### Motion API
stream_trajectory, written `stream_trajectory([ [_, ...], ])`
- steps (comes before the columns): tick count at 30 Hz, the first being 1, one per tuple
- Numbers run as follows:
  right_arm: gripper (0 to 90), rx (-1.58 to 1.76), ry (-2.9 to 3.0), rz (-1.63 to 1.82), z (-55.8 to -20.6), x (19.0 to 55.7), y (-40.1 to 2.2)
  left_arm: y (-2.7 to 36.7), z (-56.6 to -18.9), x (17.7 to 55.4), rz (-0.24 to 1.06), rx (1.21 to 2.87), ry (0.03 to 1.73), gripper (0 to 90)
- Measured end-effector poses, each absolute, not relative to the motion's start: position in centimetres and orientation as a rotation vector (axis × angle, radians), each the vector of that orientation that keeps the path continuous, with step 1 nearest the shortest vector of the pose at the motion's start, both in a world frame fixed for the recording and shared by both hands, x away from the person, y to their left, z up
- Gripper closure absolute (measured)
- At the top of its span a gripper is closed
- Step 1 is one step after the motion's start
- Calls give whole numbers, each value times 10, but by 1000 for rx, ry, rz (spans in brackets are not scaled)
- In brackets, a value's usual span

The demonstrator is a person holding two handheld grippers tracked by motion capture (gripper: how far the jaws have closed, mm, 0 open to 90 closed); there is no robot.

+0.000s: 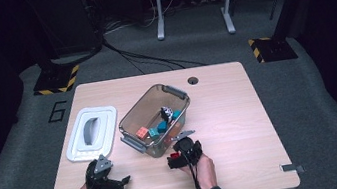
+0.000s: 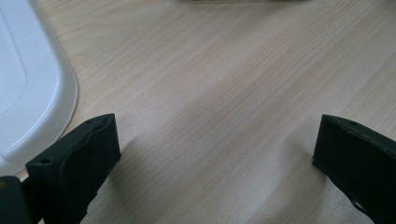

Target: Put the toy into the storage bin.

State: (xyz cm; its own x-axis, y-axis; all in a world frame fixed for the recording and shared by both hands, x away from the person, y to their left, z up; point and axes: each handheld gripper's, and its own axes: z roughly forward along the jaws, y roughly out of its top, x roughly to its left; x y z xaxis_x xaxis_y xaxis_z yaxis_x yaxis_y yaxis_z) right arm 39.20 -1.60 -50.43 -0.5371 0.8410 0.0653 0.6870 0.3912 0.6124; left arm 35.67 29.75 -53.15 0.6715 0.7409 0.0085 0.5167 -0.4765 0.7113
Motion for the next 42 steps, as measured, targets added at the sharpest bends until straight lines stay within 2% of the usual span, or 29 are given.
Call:
stream_trajectory([
  [4,250,1372,2384,863,-503,391,-23,298,-532,357,413,2186,965,4],
  [5,314,1379,2377,856,-503,391,-29,298,-532,357,413,2186,964,4],
  [14,503,1380,2372,842,-503,392,-46,297,-532,357,413,2185,965,4],
  [18,561,1355,2386,839,-503,393,-48,298,-532,357,413,2186,964,4],
  [22,585,1363,2385,829,-501,393,-47,298,-532,357,413,2186,964,4],
  [42,589,1328,2360,870,-479,396,-59,298,-532,357,413,2186,965,4],
])
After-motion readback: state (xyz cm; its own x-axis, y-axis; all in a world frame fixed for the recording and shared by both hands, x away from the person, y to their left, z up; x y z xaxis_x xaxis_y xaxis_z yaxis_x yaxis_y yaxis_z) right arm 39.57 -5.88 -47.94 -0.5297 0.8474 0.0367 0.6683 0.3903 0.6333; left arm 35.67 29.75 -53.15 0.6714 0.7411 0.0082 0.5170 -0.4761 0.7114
